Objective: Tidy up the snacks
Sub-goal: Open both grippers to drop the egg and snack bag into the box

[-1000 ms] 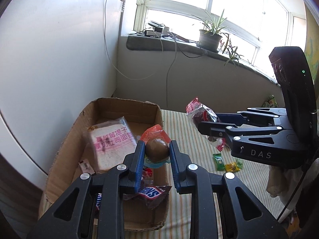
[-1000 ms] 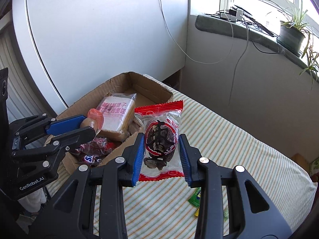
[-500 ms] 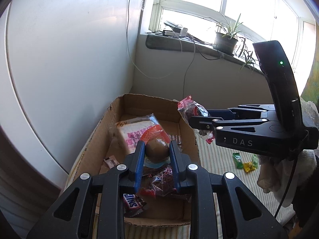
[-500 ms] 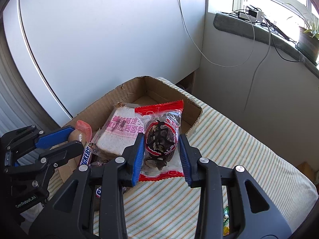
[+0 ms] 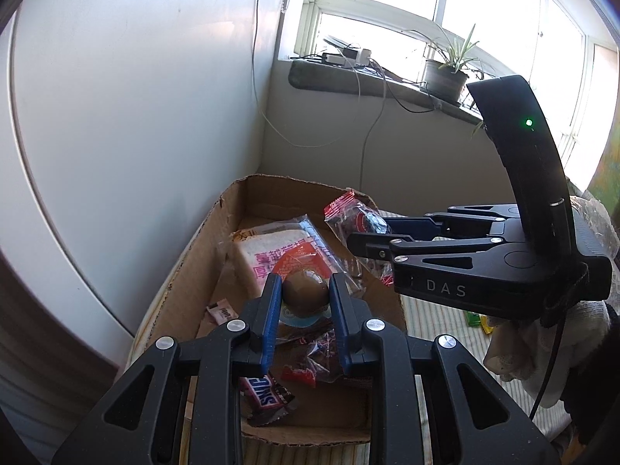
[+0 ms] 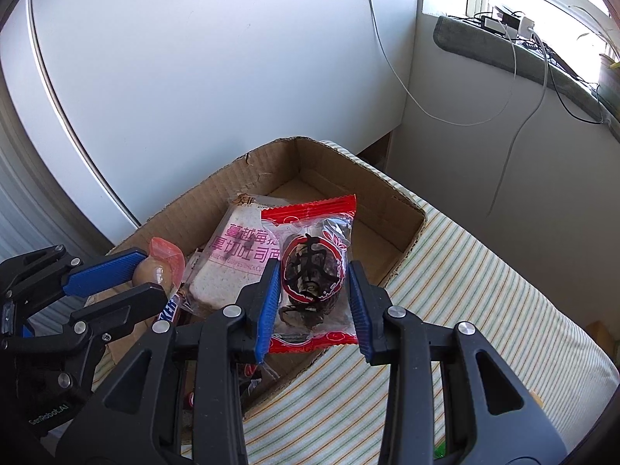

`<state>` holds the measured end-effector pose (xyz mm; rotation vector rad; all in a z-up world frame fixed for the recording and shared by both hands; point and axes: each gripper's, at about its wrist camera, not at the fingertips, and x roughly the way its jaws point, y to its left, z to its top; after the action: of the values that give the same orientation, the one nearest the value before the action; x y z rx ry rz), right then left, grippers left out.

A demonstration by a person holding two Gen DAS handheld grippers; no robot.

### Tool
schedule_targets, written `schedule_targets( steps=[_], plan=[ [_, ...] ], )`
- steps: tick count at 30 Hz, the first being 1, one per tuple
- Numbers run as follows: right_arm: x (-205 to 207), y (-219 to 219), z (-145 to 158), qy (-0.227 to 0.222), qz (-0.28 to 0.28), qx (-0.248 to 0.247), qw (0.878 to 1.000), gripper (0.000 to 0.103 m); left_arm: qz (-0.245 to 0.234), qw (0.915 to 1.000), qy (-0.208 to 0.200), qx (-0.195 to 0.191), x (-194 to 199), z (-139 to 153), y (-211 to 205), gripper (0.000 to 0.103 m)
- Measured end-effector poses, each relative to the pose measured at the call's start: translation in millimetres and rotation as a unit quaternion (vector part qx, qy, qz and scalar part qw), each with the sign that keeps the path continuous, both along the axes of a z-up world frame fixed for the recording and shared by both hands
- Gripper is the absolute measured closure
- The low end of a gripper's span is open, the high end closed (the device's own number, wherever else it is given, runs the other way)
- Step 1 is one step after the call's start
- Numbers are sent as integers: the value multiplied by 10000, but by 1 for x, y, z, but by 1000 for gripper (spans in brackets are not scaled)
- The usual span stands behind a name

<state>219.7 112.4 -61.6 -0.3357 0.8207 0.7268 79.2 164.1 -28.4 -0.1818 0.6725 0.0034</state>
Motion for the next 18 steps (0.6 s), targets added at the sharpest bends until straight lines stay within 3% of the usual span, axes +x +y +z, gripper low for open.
schedule_targets(
  steps=[5, 7, 11, 13, 14, 17, 18],
  plan=[
    [0, 1, -1, -8, 22, -24, 10000, 66, 15, 10000, 9, 27, 2, 0, 0, 79],
    [0, 1, 0, -34, 6, -10, 10000, 60, 37, 10000, 12, 29, 1, 1, 0, 78],
    [-2, -2, 4, -141, -13, -11, 9999, 42, 71, 10000, 13, 45, 1, 0, 1, 68],
    [-2, -3, 5, -203, -42, -29, 9998, 33, 89, 9999, 11, 57, 0, 0, 2, 57],
    [-2, -4, 6, -235, -70, -34, 9997, 30, 104, 9999, 7, 74, 0, 0, 2, 50],
    [-1, -7, 9, -267, -118, -18, 9996, 28, 81, 9999, 4, 108, -1, 1, 0, 47],
    [-1, -7, 9, -288, -147, -35, 9995, 28, 74, 9999, 14, 114, -1, 1, 0, 39]
  ],
)
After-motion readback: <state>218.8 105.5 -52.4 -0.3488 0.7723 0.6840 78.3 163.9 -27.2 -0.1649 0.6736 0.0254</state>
